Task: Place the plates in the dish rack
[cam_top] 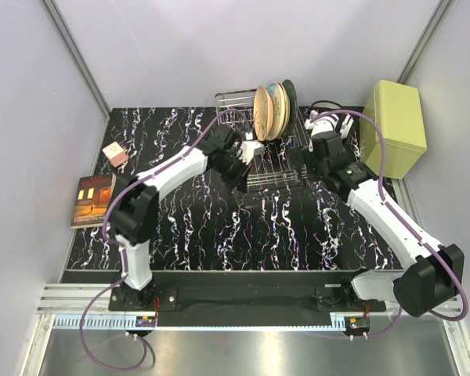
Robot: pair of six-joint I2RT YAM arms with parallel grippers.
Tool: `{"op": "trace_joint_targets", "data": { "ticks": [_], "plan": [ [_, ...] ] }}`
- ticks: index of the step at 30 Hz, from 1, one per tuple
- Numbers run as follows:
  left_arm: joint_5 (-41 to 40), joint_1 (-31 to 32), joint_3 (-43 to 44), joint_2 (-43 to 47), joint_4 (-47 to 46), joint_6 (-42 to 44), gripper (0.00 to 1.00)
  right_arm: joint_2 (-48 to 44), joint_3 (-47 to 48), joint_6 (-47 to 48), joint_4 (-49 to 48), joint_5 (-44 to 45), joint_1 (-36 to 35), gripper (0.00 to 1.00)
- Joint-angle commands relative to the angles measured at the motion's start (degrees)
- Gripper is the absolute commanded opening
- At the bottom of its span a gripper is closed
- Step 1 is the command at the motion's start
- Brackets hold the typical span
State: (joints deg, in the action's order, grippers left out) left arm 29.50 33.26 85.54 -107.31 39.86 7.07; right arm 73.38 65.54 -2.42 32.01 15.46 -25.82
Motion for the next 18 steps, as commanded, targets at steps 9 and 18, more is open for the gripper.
{"op": "trace_joint_targets", "data": {
  "ticks": [9, 18],
  "plan": [
    [-5.2, -5.6, 11.7, -10.2, 1.4, 0.6, 0.00, -3.1, -0.9, -0.5, -2.1, -1.8, 3.9, 1.00],
    [-1.6, -6.0, 9.5, -7.5, 1.3, 1.0, 0.30, -2.1, -0.9, -5.5, 0.7, -4.1, 4.4, 1.00]
  ]
}}
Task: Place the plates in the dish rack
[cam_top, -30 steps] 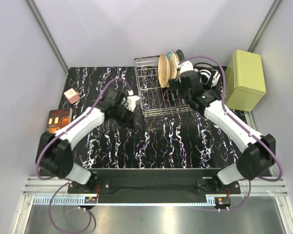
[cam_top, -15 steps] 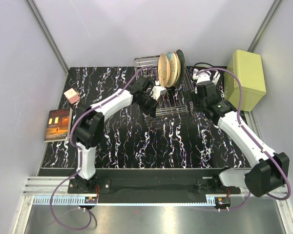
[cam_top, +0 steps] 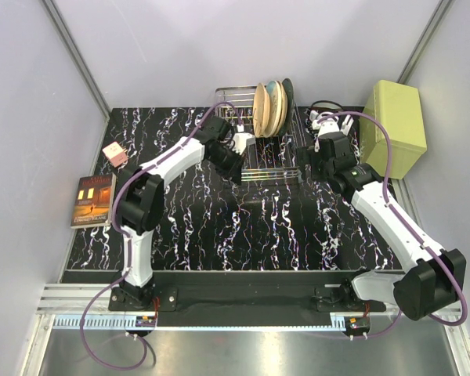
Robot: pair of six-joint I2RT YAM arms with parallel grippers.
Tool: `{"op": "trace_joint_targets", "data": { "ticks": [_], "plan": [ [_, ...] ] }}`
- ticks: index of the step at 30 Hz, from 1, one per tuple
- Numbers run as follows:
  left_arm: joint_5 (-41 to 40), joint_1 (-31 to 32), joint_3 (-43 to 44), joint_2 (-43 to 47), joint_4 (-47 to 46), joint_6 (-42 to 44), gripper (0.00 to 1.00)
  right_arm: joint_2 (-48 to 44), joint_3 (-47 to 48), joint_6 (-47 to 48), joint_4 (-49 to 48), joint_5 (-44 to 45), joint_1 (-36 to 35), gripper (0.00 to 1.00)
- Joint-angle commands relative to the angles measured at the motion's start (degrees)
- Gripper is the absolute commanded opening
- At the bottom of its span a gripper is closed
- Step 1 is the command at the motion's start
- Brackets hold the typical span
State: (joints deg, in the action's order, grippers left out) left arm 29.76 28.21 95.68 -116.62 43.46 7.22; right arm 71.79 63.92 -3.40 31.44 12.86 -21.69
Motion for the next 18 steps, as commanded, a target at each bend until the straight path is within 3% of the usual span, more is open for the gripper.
{"op": "trace_joint_targets", "data": {
  "ticks": [1, 2, 3, 9, 18],
  "plan": [
    [-0.8, -0.8, -1.7, 2.8, -1.6, 1.5, 0.43, -0.2, 1.1, -5.3, 2.7, -1.6, 0.2, 1.00],
    [1.2, -0.5, -3.2, 5.6, -1.6, 1.8, 0.65, -0.1, 1.2, -5.5, 5.5, -2.0, 0.2, 1.00],
    [2.2, 0.1, -7.0, 7.3, -1.6, 2.8, 0.99, -0.2, 1.2, -6.1, 6.7, -1.4, 0.2, 1.00],
    [3.8, 1.1, -23.5, 21.9, -4.2, 5.3, 0.99, -2.1, 2.1, -2.6, 10.4, 3.4, 0.3, 1.00],
    [0.0, 1.4, -29.2, 30.0, -5.8, 4.5, 0.99, -4.1, -4.5, -1.5, 8.6, 4.4, 0.3, 1.00]
  ]
}}
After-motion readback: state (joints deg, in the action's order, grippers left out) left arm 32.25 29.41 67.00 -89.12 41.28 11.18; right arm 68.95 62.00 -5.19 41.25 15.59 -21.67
